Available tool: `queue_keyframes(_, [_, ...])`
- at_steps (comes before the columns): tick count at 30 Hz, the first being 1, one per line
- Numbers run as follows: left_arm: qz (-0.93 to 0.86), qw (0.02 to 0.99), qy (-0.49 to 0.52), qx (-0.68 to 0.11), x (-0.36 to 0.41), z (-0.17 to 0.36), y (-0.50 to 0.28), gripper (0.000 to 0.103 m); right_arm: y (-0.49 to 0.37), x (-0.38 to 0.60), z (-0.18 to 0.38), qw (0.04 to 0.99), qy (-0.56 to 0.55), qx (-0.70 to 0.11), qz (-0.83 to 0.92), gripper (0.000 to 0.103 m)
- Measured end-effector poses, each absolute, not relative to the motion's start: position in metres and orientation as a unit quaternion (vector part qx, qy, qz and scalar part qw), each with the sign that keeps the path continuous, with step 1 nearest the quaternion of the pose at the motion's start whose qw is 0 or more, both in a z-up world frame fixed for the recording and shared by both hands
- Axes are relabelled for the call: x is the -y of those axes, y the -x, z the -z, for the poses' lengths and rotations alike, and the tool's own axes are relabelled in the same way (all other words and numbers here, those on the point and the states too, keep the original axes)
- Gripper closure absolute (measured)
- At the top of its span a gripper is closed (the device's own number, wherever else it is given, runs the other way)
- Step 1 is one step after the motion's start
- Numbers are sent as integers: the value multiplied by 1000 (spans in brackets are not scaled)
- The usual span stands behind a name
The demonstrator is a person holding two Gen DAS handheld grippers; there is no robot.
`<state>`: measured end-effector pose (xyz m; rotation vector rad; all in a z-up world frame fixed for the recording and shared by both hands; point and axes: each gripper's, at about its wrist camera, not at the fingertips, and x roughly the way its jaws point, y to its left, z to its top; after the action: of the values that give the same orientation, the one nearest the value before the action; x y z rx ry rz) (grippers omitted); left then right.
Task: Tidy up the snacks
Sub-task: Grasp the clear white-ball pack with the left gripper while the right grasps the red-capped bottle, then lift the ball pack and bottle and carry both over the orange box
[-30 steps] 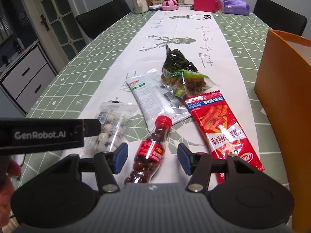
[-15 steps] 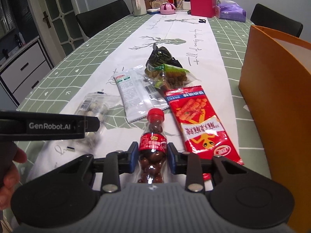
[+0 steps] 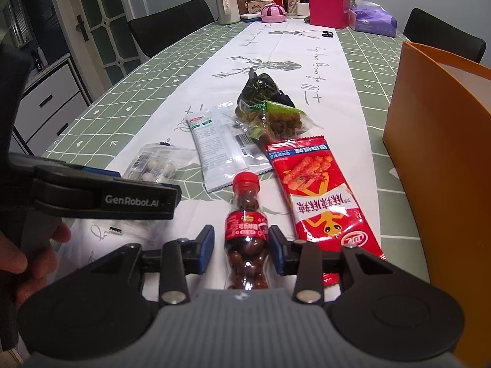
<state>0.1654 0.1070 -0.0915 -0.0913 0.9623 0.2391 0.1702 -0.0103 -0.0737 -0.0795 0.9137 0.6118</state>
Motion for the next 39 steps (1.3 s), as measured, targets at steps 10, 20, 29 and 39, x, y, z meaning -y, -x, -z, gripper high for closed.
queue_keyframes(10, [-107, 882, 26, -459, -95, 89, -163, 40, -174, 10, 74, 852, 28, -436, -289, 55])
queue_keyframes(20, [-72, 864, 28, -497, -87, 84, -153, 42, -166, 8, 71, 842, 77, -440, -303, 74])
queue_keyframes(29, [-73, 854, 41, -513, -87, 86, -145, 29, -149, 27, 68, 829, 109, -450, -314, 73])
queue_keyframes(39, [-59, 863, 34, -500, -78, 83, -139, 43, -146, 29, 66, 829, 112, -451, -311, 74])
